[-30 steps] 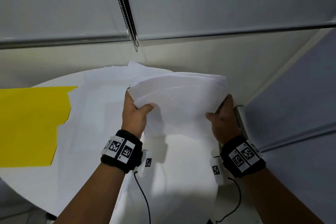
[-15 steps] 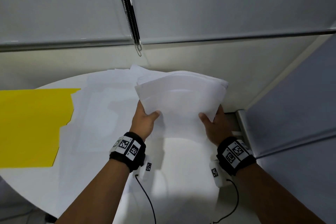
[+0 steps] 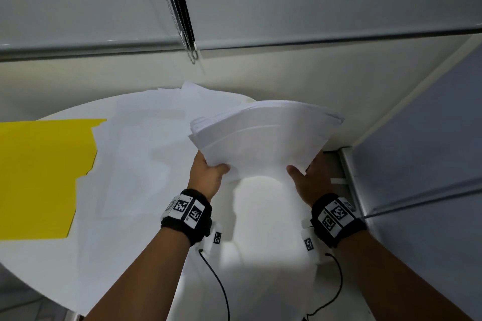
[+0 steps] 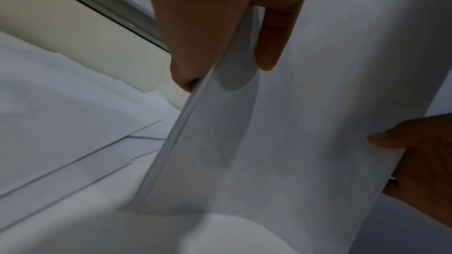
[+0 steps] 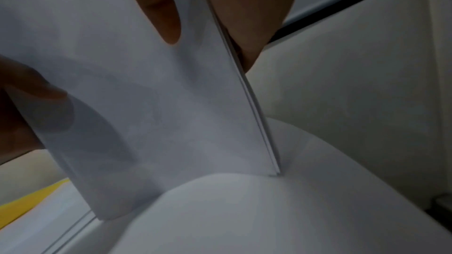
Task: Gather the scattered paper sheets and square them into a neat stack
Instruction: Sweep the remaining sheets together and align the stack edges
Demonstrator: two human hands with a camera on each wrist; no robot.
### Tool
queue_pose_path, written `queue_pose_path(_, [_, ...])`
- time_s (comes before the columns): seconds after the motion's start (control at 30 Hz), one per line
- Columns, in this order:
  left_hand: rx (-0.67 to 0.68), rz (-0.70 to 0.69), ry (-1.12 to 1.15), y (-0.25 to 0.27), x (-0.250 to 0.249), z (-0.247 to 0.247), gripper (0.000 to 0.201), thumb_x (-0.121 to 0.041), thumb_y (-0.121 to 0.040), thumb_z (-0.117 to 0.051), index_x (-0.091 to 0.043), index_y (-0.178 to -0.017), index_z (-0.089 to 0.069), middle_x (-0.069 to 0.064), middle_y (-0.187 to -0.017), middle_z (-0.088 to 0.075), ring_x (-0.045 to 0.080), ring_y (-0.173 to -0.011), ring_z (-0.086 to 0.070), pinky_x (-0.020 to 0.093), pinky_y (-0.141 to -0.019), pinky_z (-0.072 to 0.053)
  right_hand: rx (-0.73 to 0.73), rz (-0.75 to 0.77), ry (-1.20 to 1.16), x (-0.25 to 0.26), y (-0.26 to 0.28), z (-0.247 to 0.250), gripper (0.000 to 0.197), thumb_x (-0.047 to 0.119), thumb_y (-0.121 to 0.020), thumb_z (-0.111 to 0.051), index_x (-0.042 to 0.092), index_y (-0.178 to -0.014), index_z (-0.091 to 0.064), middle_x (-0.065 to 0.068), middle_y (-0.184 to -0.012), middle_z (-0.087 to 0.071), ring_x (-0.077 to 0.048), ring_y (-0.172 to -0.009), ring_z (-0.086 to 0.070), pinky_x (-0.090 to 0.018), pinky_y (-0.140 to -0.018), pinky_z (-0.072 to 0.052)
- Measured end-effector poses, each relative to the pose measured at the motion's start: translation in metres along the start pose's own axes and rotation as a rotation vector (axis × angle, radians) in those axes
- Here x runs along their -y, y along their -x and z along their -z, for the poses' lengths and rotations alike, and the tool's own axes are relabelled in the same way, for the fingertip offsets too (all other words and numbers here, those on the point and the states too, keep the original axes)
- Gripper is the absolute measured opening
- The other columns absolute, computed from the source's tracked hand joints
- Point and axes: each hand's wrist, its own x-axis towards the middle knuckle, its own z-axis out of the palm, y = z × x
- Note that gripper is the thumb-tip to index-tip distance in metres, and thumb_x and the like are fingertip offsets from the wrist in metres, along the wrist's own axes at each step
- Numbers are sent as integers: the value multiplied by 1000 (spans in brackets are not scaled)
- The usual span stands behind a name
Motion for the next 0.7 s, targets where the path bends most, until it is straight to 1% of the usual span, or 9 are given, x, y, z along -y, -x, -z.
queue_pose_path(0.13, [-10, 44, 18, -10, 10, -2, 46, -1, -54, -64, -25, -93, -65, 1, -93, -73, 24, -93, -68, 48, -89, -55, -27, -131, -98, -8, -15, -4, 41, -3, -79, -70, 15, -112, -53, 2, -99, -61, -20, -97, -58, -31, -86, -46])
queue_pose_path(0.2, [-17, 53, 40, -12, 15, -1, 45, 1, -52, -64, -24, -90, -65, 0, -90, -72, 23, -90, -68, 42, -84, -56, -69, -156, -145, -13, -20, -7, 43, -2, -76, -74, 16, -110, -55, -2, -102, -62, -24, -98, -59, -39, -93, -48])
queue_pose_path(0.3, [-8, 84, 42, -12, 22, -4, 44, -2, -52, -66, -25, -89, -64, -2, -88, -69, 24, -90, -65, 36, -80, -54, -81, -216, -162, -20, -20, -14, 57, 1, -76, -75, 8, -127, -51, -3, -110, -57, -22, -103, -55, -32, -94, -42])
queue_pose_path(0.37, [-17, 110, 34, -14, 30, -5, 40, -3, -53, -66, -27, -85, -63, -5, -85, -69, 22, -89, -66, 37, -82, -54, -88, -265, -189, -27, -15, -18, 59, 3, -77, -75, 4, -129, -48, -6, -112, -57, -24, -106, -55, -31, -94, -41])
queue_pose_path(0.47, [-32, 91, 52, -16, 30, -5, 40, 3, -57, -65, -28, -82, -62, -13, -77, -70, 9, -79, -66, 27, -71, -53, -78, -315, -200, -30, -16, -23, 38, 5, -80, -73, 8, -114, -57, -5, -107, -60, -23, -105, -56, -32, -96, -41])
queue_pose_path(0.53, [-36, 114, 25, -18, 34, -9, 43, 10, -66, -67, -28, -84, -60, -10, -82, -68, 17, -84, -64, 27, -73, -49, -57, -339, -151, -35, -14, -24, 23, 10, -80, -75, 15, -97, -60, -1, -99, -61, -22, -107, -56, -29, -98, -39])
queue_pose_path(0.57, [-31, 127, 10, -18, 35, -11, 44, 12, -71, -66, -29, -85, -58, -8, -86, -66, 20, -87, -62, 27, -74, -47, -55, -343, -127, -37, -14, -24, 23, 13, -79, -77, 16, -95, -61, 0, -98, -61, -22, -109, -56, -31, -101, -38])
queue_pose_path(0.63, [-5, 112, -21, -18, 33, -10, 45, 12, -75, -64, -31, -87, -58, -6, -90, -66, 19, -89, -62, 26, -74, -47, -66, -306, -101, -36, -16, -24, 43, 21, -76, -80, 15, -113, -60, -1, -107, -60, -21, -108, -54, -35, -104, -39])
queue_pose_path(0.7, [30, 93, -78, -19, 33, 0, 46, 8, -74, -66, -31, -95, -62, -7, -95, -70, 17, -91, -65, 24, -74, -50, -26, -281, -106, -35, -13, -22, 60, 24, -76, -79, 15, -129, -52, -1, -113, -58, -19, -106, -54, -33, -96, -43])
